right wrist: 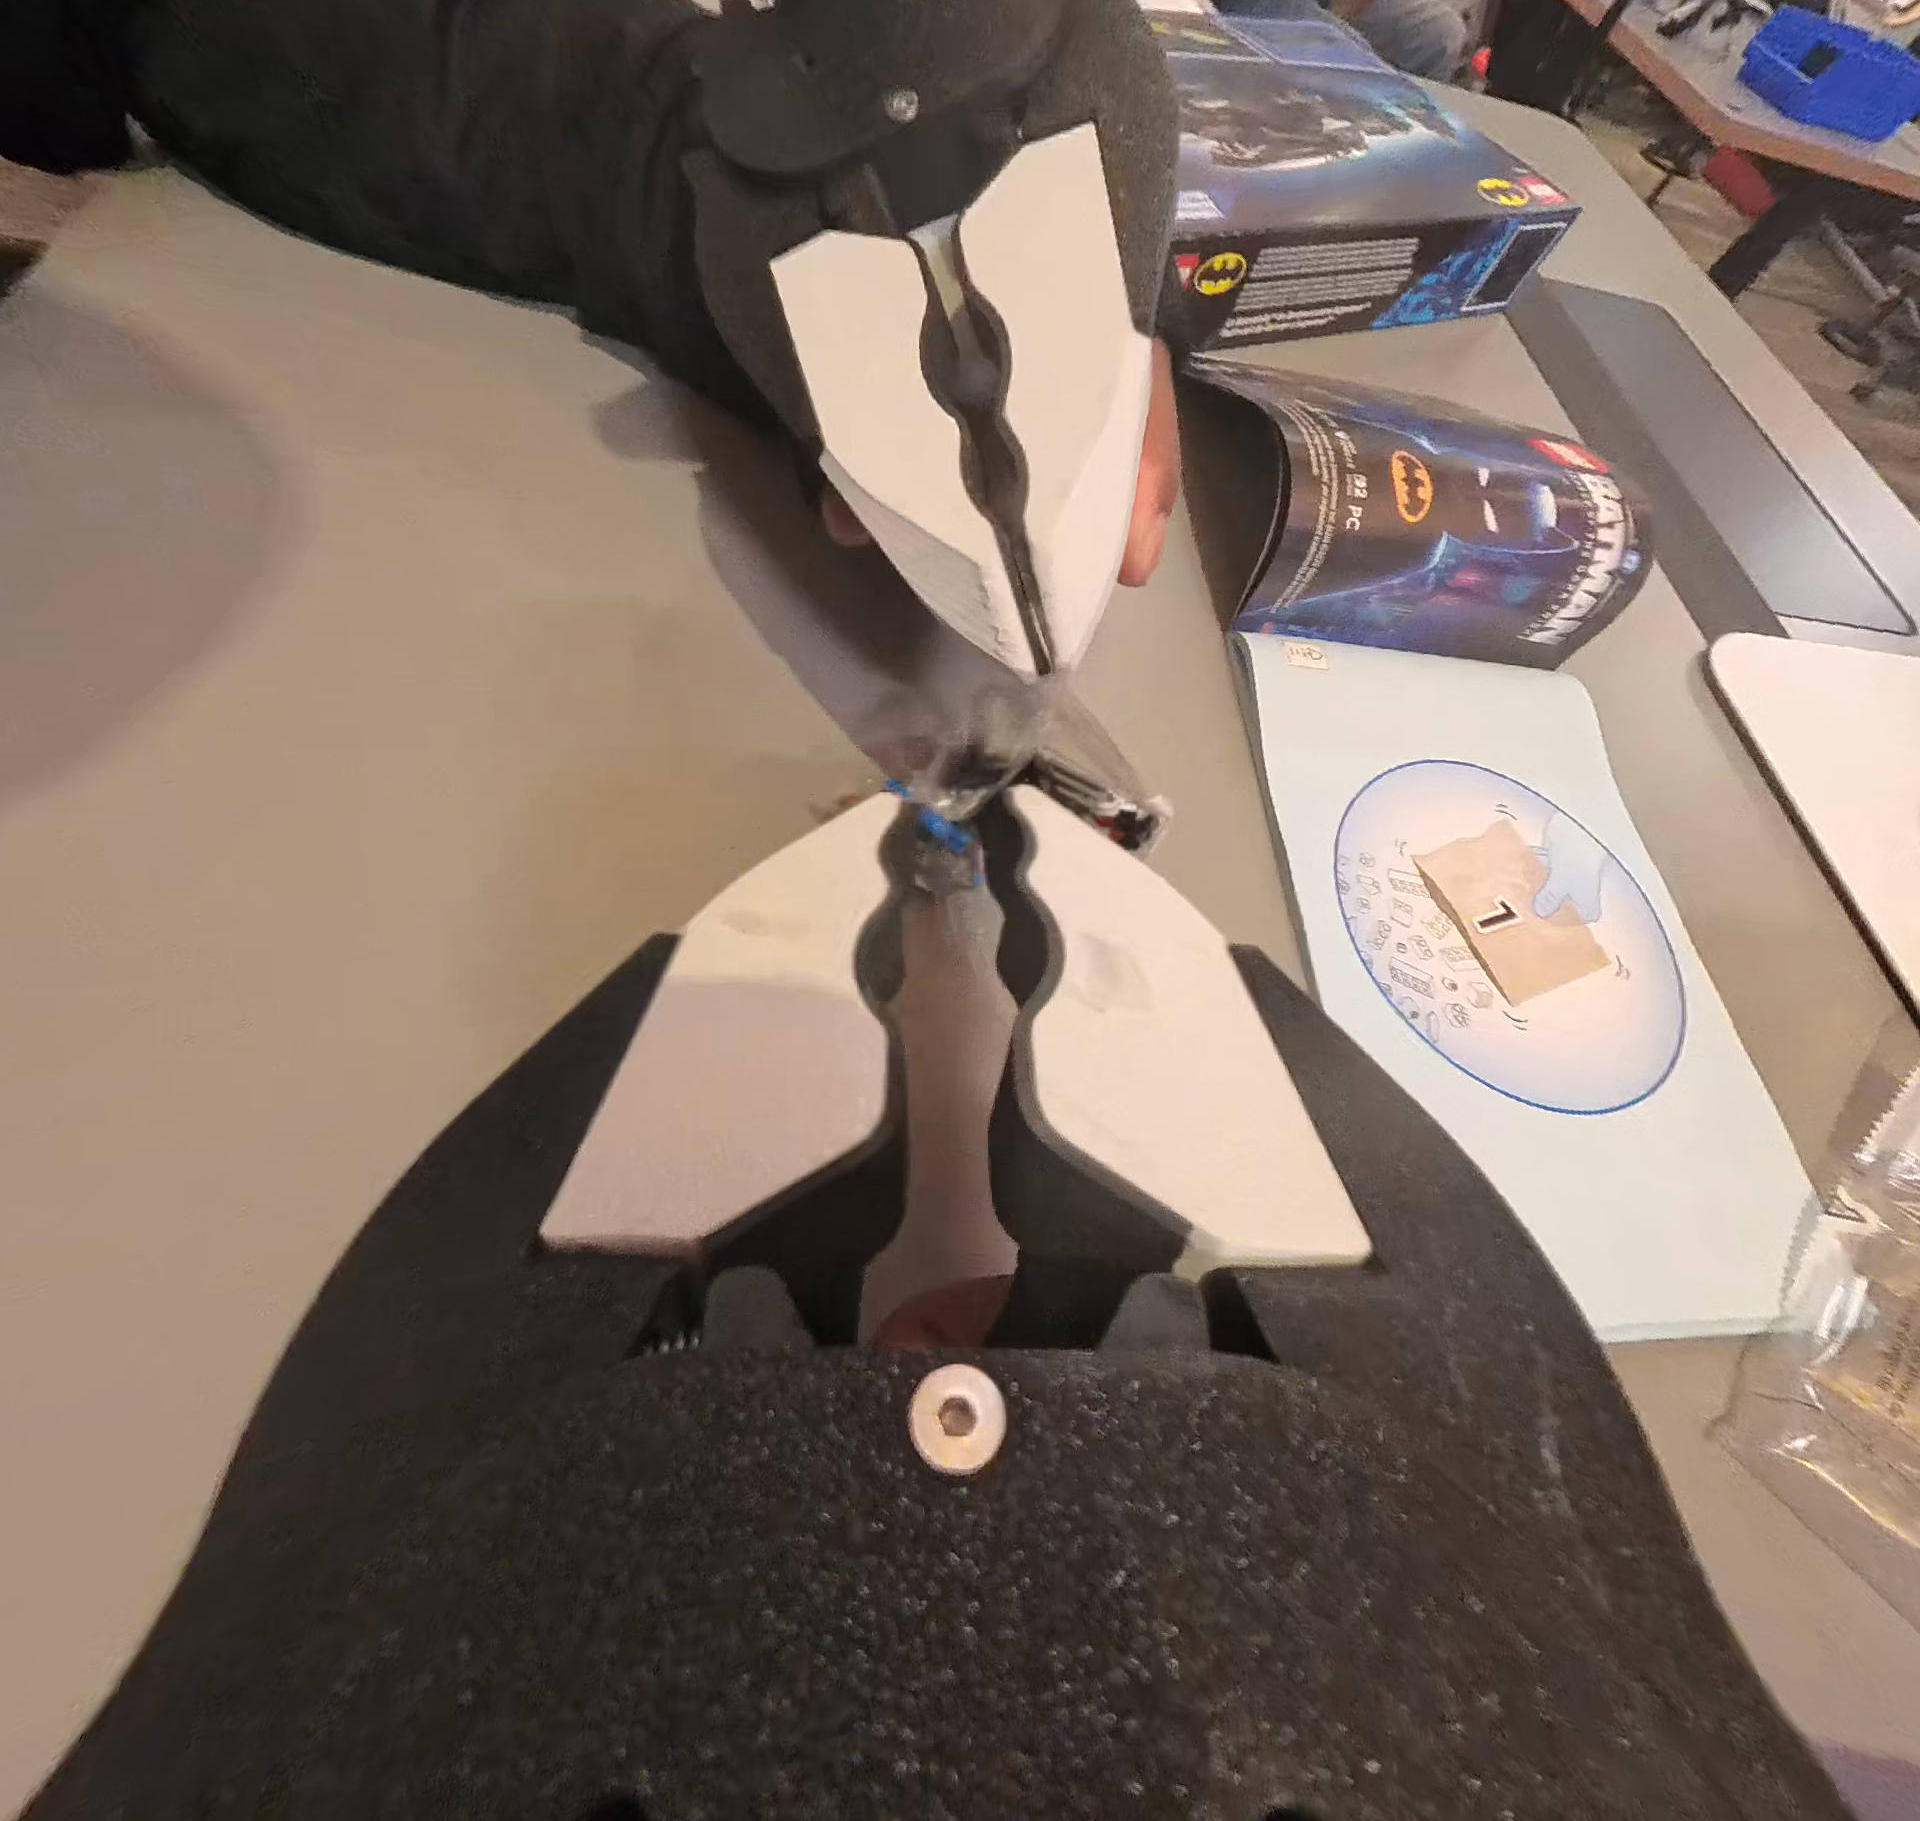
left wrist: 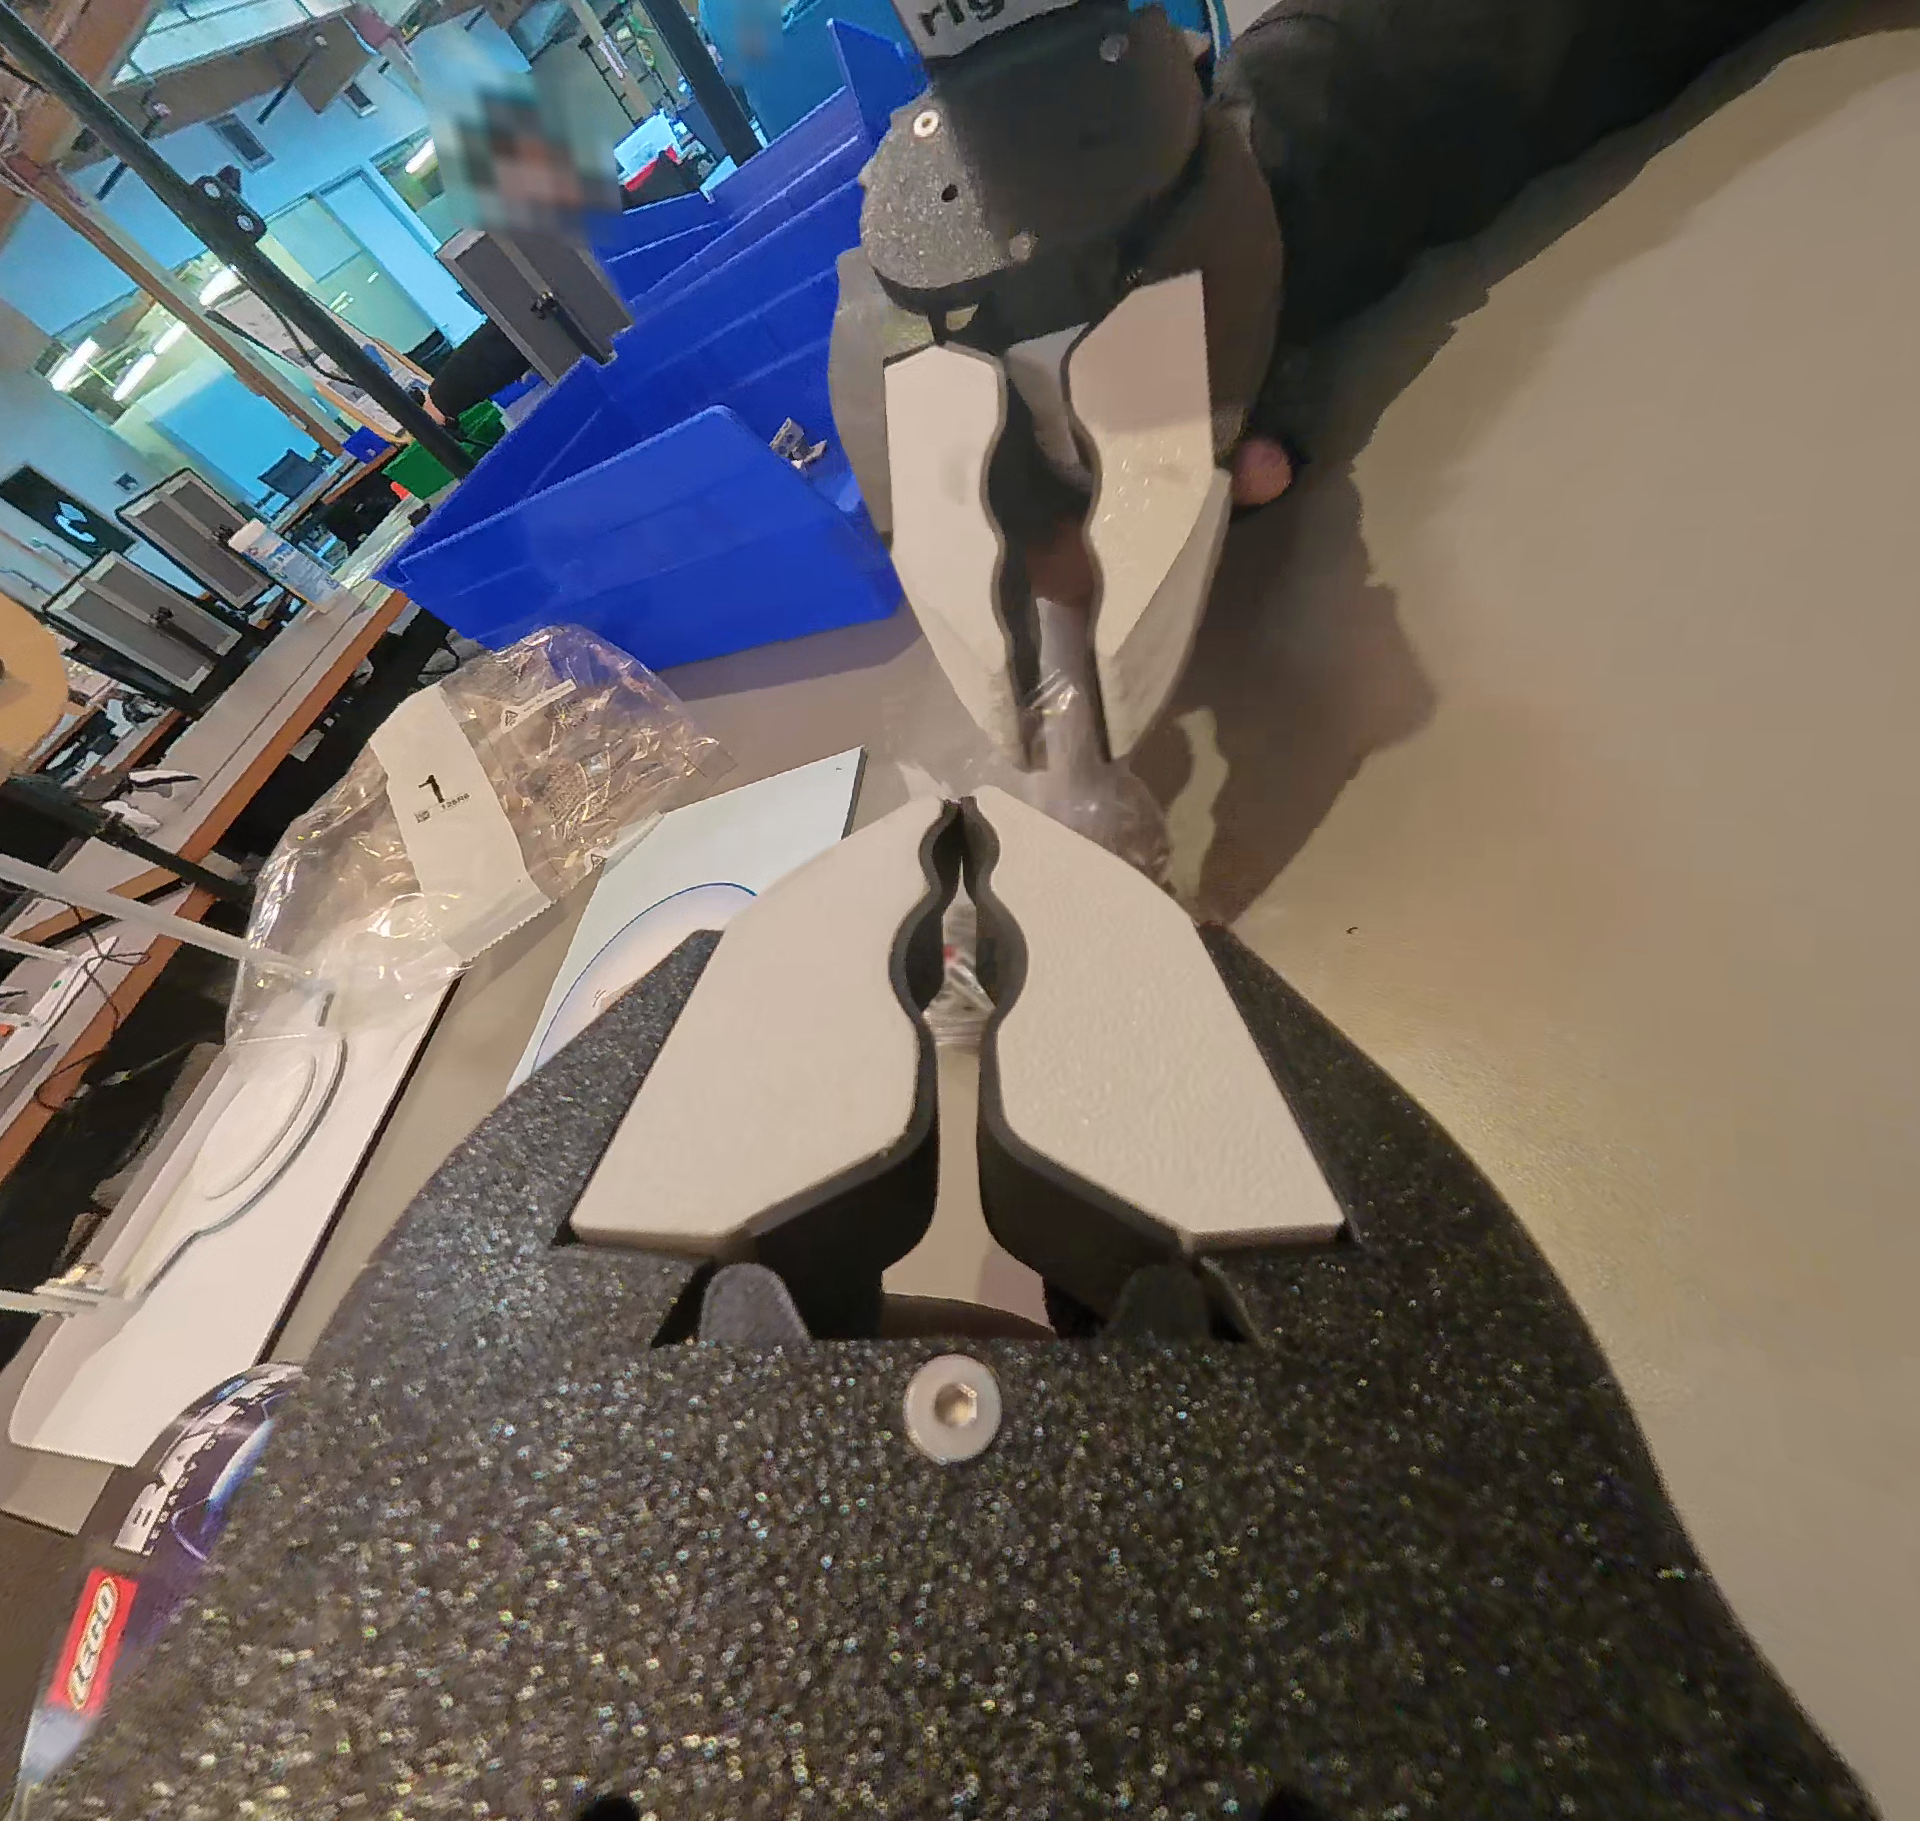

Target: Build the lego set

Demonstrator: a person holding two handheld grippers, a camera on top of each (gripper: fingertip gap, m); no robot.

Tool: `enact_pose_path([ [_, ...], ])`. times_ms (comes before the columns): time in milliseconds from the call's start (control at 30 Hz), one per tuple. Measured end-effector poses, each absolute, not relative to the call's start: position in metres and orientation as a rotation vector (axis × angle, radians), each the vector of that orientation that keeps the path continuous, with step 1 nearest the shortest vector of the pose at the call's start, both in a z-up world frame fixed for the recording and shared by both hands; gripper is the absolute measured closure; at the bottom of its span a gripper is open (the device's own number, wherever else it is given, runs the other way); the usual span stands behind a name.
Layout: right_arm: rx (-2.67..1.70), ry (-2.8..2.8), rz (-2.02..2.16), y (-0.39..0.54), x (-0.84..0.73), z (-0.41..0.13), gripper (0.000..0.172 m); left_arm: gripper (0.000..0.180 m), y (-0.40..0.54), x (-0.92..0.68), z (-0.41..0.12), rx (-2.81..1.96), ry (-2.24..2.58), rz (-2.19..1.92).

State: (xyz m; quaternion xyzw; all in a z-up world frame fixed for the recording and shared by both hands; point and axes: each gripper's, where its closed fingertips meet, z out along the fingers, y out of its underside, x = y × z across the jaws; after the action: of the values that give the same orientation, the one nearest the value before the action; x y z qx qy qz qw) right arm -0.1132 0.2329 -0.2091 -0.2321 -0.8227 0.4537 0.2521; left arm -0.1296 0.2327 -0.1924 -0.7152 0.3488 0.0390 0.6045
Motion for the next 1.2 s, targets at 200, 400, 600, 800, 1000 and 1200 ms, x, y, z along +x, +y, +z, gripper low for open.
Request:
enact_pose_path([
  [200,-0.626,-2.164,1.236,0.239,-0.117,-0.196,0.172,0.179,0.234,-0.134,-0.187,-1.670,0.733,0.030],
  [400,-0.639,-2.091,1.240,0.256,-0.115,-0.177,0.172,0.140,0.234,-0.141,-0.174,-1.646,0.612,-0.050],
  [600,-0.702,-2.005,1.202,0.280,-0.113,-0.156,0.172,0.123,0.236,-0.133,-0.171,-1.601,0.629,0.015],
  [800,-0.789,-1.896,1.177,0.295,-0.111,-0.133,0.172,0.123,0.259,-0.130,-0.172,-1.569,0.604,0.300],
  [1000,-0.857,-1.791,1.146,0.301,-0.111,-0.113,0.171,0.123,0.289,-0.123,-0.159,-1.514,0.473,0.370],
  [1200,-0.841,-1.743,1.144,0.300,-0.107,-0.102,0.171,0.139,0.304,-0.118,-0.146,-1.444,0.370,0.352],
])
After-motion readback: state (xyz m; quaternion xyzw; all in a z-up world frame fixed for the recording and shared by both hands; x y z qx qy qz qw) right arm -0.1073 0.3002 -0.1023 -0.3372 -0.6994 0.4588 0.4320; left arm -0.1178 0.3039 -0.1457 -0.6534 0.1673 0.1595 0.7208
